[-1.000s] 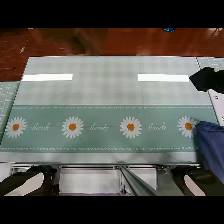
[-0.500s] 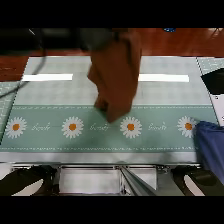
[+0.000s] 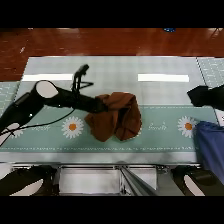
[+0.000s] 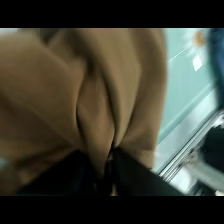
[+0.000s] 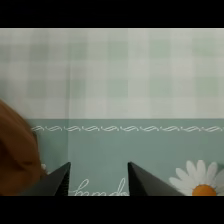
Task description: Fold the shirts.
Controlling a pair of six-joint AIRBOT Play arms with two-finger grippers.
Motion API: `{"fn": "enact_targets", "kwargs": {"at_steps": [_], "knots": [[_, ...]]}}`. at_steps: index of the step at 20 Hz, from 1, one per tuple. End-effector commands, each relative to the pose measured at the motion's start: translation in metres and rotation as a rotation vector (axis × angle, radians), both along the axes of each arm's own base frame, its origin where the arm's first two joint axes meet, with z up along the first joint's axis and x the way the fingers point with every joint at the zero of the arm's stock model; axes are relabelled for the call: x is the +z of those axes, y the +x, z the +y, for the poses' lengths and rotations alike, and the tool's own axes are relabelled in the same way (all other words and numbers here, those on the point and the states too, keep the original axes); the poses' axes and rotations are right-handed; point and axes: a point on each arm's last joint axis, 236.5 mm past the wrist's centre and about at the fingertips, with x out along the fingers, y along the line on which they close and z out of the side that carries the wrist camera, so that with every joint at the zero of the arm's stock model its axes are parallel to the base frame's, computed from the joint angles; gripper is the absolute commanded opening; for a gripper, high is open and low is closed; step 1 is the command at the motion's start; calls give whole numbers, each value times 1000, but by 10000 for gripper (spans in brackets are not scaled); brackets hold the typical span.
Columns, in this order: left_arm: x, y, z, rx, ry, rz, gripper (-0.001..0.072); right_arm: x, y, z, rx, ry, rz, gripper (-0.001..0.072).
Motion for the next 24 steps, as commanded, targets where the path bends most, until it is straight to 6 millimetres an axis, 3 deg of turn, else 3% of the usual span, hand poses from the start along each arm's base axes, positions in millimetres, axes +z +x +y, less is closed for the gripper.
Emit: {"fn": "enact_targets", "kwargs": {"at_steps": [1, 3, 5, 6, 8, 9, 10, 11, 12, 14, 16, 19, 24], "knots": [[-62, -31, 29, -22, 126, 156, 504, -63, 9, 17, -20, 90, 95, 413], [-49, -17, 45, -13, 134, 153, 504, -89, 21, 16, -37, 90, 148, 413], [-19, 3, 82, 12, 137, 155, 503, -75, 39, -12, -90, 41, 128, 413], [-4, 16, 110, 56, 153, 135, 503, -55, 47, -36, -134, 8, 90, 413], [16, 37, 171, 221, 183, 71, 503, -17, 48, -104, -278, -81, 28, 412], [16, 39, 197, 315, 180, 67, 503, -13, 38, -138, -370, -104, 36, 412], [8, 31, 209, 398, 145, 117, 503, -22, 21, -161, -451, -92, 84, 412], [-7, 13, 203, 448, 70, 212, 503, -39, 7, -169, -501, -48, 141, 412], [-21, -10, 184, 451, -13, 316, 503, -63, -5, -165, -518, 12, 204, 412], [-43, -54, 140, 391, -159, 452, 503, -114, -15, -122, -419, 162, 297, 412], [-61, -91, 114, 338, -179, 546, 503, -143, -19, -83, -344, 303, 329, 412], [-84, -125, 98, 314, -102, 637, 503, -158, -21, -58, -315, 405, 335, 412], [-113, -129, 78, 360, 35, 602, 503, -159, -23, -54, -287, 406, 344, 412]]}}
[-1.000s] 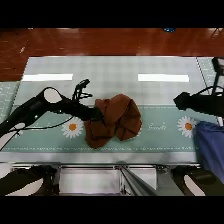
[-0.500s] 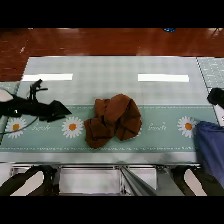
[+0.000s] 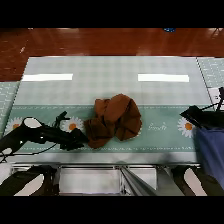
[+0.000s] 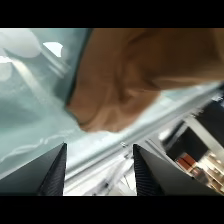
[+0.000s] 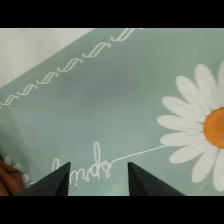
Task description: Fold the shirts.
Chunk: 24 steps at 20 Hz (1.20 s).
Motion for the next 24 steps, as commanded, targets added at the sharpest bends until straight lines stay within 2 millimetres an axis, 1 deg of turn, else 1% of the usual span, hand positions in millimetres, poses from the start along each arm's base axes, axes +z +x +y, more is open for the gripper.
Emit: {"fn": "enact_targets", "kwargs": {"at_steps": [1, 3, 4, 6, 7, 8, 9, 10, 11, 13, 16, 18, 21, 23, 24], "knots": [[-22, -2, -17, 41, 82, -5, 504, -2, -2, 9, 21, 36, -5, 412], [-31, 11, -26, 108, 113, -35, 503, -3, -2, 10, 17, 40, -5, 412], [-33, 24, -31, 161, 115, -67, 503, -5, -3, 12, 17, 49, -1, 412], [-33, 49, -35, 257, 125, -136, 502, -12, -11, 23, 30, 92, 24, 412], [-32, 54, -36, 262, 128, -154, 445, -17, -18, 32, 42, 126, 42, 412], [-29, 57, -37, 245, 124, -179, 161, -22, -26, 43, 55, 173, 63, 412], [-26, 61, -38, 217, 118, -212, 27, -27, -34, 57, 80, 215, 81, 412], [-24, 63, -38, 204, 112, -228, 21, -33, -42, 72, 116, 236, 104, 412], [-21, 65, -38, 201, 106, -231, 21, -38, -50, 91, 168, 255, 126, 412], [-21, 66, -37, 206, 102, -227, 21, -42, -57, 125, 251, 266, 134, 412], [-20, 62, -39, 194, 95, -217, 21, -42, -41, 164, 274, 247, 66, 412], [-19, 59, -40, 173, 89, -220, 21, -48, -38, 186, 275, 276, 69, 412], [-19, 59, -40, 173, 89, -220, 21, -63, -41, 217, 289, 346, 113, 411], [-19, 58, -41, 168, 86, -216, 21, -72, -41, 232, 309, 362, 140, 411], [-19, 57, -41, 165, 84, -213, 21, -77, -37, 236, 315, 354, 148, 411]]}}
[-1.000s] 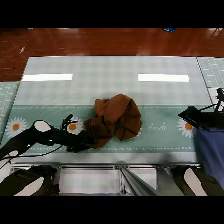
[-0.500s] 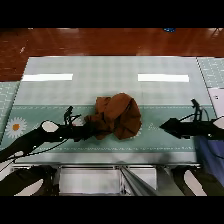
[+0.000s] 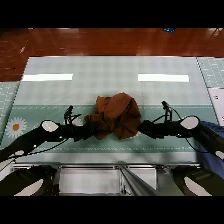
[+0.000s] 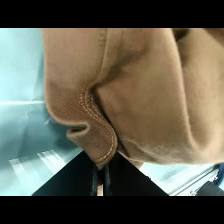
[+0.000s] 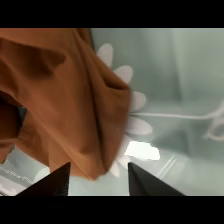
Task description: Fold the shirts.
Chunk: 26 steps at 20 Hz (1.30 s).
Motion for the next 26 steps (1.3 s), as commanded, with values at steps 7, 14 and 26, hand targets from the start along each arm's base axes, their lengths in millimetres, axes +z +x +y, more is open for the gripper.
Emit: {"fn": "enact_targets", "kwargs": {"at_steps": [7, 14, 26], "knots": [[47, 51, 11, -10, -63, -162, 21, 47, 65, 51, 260, 43, -157, 24], [346, 213, 154, 421, -103, -905, 21, 293, 197, -57, 188, -234, -675, 22], [618, 70, 204, 438, 221, -1604, 21, 499, 17, -145, 48, -651, -1064, 23]]}}
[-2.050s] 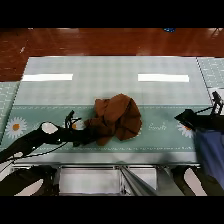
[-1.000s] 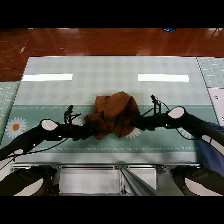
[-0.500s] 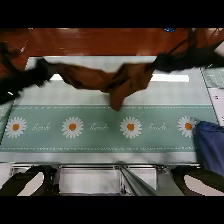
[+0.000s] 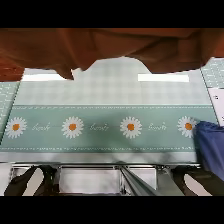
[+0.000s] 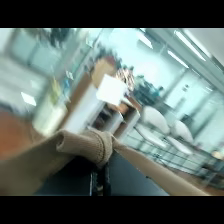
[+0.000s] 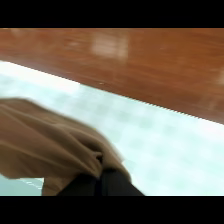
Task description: Fold the shirts.
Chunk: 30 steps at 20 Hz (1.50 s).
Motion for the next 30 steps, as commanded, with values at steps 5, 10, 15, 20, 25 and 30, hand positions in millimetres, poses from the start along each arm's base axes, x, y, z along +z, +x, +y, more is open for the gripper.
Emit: {"fn": "enact_targets", "kwargs": {"at_steps": [5, 10, 15, 20, 25, 30], "knots": [[-12, -91, -24, 196, 404, 48, 21, 19, -107, -29, -119, -23, -46, 23], [-87, -88, -27, 121, 418, 265, 21, -33, -96, -20, -86, -21, 149, 23], [-226, -43, -4, -15, 204, 578, 21, -160, -19, -9, -67, 16, 395, 23], [-359, 34, 22, 15, -1, 779, 21, -283, 90, 8, -48, 82, 577, 23], [-447, 129, 13, 57, -11, 898, 21, -350, 199, 18, -62, 158, 626, 23], [-480, 188, -23, -77, 17, 976, 117, -372, 260, 26, -134, 324, 641, 275]]}}
